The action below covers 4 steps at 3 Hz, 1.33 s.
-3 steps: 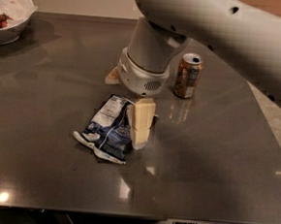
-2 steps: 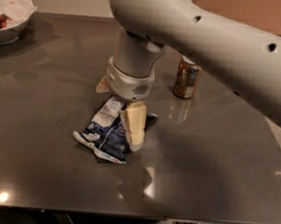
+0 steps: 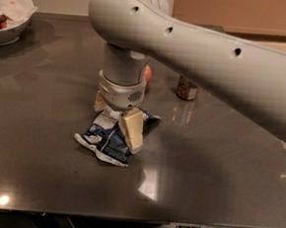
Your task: Pick blue chip bag
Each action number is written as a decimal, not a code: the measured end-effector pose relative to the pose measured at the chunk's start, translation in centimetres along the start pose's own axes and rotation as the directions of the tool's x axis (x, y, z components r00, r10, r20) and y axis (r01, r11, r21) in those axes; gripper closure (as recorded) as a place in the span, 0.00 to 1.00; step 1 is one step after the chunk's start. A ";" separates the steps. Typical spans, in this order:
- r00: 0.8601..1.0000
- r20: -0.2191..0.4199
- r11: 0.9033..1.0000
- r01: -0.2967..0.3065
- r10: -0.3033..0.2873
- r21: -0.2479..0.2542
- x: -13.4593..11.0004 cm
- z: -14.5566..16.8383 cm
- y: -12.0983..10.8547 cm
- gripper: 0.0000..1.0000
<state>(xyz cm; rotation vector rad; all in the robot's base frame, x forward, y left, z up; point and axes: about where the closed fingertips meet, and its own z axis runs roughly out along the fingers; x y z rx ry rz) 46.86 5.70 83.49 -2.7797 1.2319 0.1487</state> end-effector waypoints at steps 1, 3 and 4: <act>0.999 -0.010 0.999 0.030 -0.030 -0.017 0.1 -0.1 0.3 0.41; 0.999 0.016 0.999 0.048 -0.049 0.012 0.2 -3.0 1.0 0.87; 0.998 0.042 0.998 0.046 -0.048 0.044 0.1 -5.7 1.1 1.00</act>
Offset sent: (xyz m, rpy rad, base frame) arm -0.0071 -0.0162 0.0254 0.0042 0.0151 0.0581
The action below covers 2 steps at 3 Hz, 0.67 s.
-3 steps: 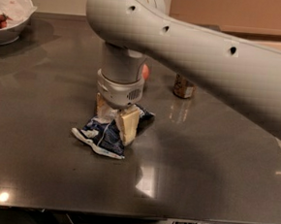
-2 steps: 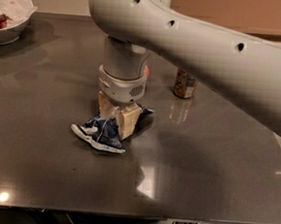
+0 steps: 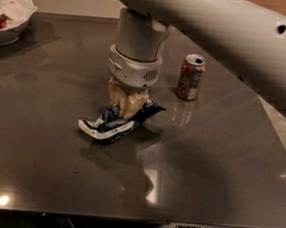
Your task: Pick blue chip bag
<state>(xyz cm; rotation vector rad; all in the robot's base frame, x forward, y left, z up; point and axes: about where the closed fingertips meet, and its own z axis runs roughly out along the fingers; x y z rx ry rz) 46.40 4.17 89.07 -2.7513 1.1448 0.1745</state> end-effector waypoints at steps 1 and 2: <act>0.999 0.038 0.999 0.003 -0.004 0.043 -0.2 -3.2 -0.3 1.00; 0.996 0.084 0.993 0.014 -0.024 0.117 -0.7 -7.6 -0.9 1.00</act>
Offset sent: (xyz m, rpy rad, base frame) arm -0.0020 -0.0186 0.1291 0.1989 -0.0052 0.0251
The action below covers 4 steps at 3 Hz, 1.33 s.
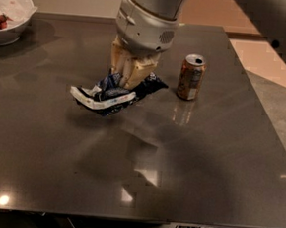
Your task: Pick blue chip bag
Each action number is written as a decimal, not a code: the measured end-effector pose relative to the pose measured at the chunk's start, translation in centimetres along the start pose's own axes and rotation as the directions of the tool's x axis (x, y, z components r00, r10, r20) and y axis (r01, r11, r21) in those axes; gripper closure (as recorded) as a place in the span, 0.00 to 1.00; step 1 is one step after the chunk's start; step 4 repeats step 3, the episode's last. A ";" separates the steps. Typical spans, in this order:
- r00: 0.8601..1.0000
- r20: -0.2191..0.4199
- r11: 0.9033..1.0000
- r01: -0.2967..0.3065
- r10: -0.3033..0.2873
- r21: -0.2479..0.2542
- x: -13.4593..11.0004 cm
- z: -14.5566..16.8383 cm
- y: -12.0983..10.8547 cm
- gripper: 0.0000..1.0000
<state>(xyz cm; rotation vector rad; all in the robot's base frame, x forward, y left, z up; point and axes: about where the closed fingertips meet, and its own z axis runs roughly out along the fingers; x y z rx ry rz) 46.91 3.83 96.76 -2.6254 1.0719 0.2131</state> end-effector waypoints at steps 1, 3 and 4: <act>0.999 0.036 0.997 0.028 -0.030 0.068 -1.1 -3.6 -1.0 1.00; 0.996 0.067 0.986 0.055 -0.067 0.160 -2.7 -6.1 -2.1 1.00; 0.996 0.067 0.986 0.055 -0.067 0.160 -2.7 -6.1 -2.1 1.00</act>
Offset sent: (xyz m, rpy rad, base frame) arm -0.0399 -0.0169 0.0936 0.1455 -0.0096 0.0973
